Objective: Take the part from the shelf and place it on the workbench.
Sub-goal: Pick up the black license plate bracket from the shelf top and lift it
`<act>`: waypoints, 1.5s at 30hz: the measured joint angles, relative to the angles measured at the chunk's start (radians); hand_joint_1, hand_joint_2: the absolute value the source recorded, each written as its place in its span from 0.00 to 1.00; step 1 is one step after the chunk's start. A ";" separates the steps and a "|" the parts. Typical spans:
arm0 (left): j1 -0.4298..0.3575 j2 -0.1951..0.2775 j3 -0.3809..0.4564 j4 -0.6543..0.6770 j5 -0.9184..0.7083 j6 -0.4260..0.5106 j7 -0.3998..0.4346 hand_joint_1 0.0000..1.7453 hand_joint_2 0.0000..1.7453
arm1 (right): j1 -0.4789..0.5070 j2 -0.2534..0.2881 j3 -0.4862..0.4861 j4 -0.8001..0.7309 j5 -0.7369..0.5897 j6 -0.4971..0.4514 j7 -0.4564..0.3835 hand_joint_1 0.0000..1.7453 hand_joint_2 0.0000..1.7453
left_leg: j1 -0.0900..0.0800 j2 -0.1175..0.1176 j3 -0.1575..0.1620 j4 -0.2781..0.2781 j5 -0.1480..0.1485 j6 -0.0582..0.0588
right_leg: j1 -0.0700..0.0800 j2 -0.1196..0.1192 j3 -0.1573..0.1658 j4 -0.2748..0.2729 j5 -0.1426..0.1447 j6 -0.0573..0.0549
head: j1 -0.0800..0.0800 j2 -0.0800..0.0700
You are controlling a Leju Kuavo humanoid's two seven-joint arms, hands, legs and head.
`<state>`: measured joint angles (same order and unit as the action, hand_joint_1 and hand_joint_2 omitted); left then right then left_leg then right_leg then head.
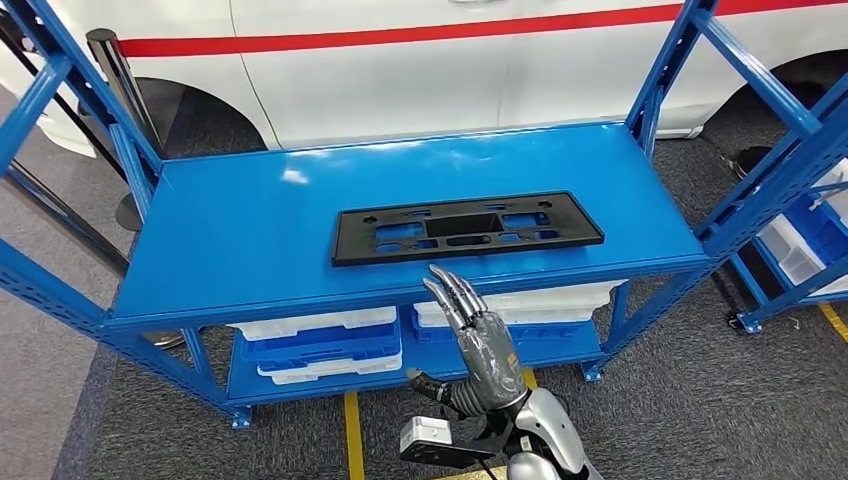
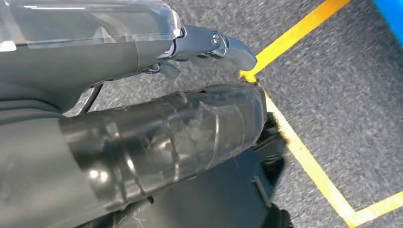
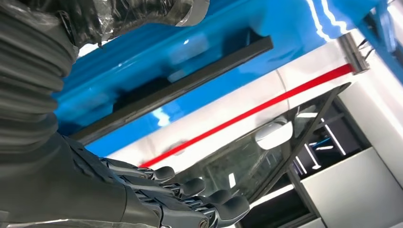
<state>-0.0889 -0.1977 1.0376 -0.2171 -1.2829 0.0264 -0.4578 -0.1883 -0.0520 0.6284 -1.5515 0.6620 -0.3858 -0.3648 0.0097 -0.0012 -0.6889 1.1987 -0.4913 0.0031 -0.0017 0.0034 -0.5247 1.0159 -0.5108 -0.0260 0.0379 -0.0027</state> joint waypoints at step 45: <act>-0.008 0.002 -0.015 0.006 -0.006 0.137 0.024 0.00 0.00 | 0.120 -0.109 -0.118 -0.036 0.091 0.042 0.056 0.00 1.00 | 0.001 -0.004 0.092 -0.169 0.035 0.046 | -0.005 0.001 -0.159 0.247 -0.090 0.052 | 0.003 0.000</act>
<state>-0.0974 -0.1960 1.0224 -0.2113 -1.2892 0.1630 -0.4336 -0.0685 -0.1612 0.5105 -1.5874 0.7531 -0.3433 -0.3093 0.0105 -0.0049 -0.5965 1.0296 -0.4568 0.0494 -0.0064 0.0048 -0.6835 1.2629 -0.6013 0.0260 0.0409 -0.0027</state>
